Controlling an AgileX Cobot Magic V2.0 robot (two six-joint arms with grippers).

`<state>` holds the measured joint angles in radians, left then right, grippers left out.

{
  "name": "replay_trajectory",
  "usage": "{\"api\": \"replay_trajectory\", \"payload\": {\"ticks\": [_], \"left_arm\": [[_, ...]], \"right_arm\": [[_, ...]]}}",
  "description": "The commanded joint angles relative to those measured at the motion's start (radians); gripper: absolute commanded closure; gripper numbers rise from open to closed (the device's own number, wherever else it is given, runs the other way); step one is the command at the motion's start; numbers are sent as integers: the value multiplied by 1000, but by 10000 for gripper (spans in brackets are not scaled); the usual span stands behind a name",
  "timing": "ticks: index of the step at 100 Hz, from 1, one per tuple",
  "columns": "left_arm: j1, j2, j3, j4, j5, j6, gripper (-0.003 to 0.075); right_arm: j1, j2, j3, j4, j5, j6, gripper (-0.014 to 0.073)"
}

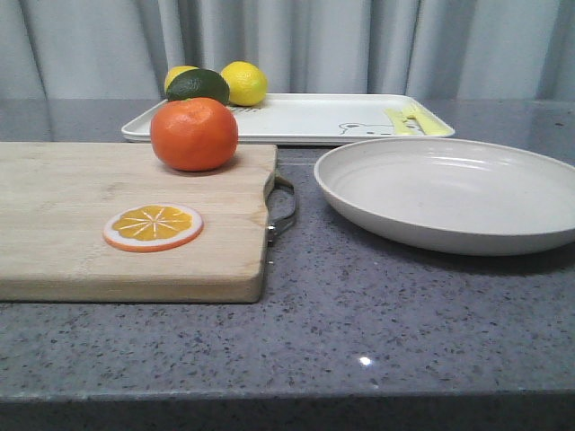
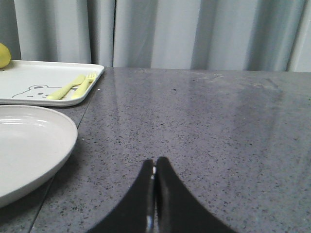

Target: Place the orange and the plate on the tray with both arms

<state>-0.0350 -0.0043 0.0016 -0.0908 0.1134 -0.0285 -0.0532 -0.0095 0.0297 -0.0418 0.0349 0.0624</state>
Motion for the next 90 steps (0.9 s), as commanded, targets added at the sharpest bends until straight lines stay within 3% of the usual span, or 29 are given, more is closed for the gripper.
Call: {"api": "replay_trajectory", "payload": {"ticks": [1,90], "left_arm": [[-9,-35,1,-3,-85,-7,741],[-9,-35,1,-3,-137,-7,741]], "right_arm": [[-7,-14,-24,-9,-74,1,617],[-7,-14,-24,-9,-98,1,617]]}}
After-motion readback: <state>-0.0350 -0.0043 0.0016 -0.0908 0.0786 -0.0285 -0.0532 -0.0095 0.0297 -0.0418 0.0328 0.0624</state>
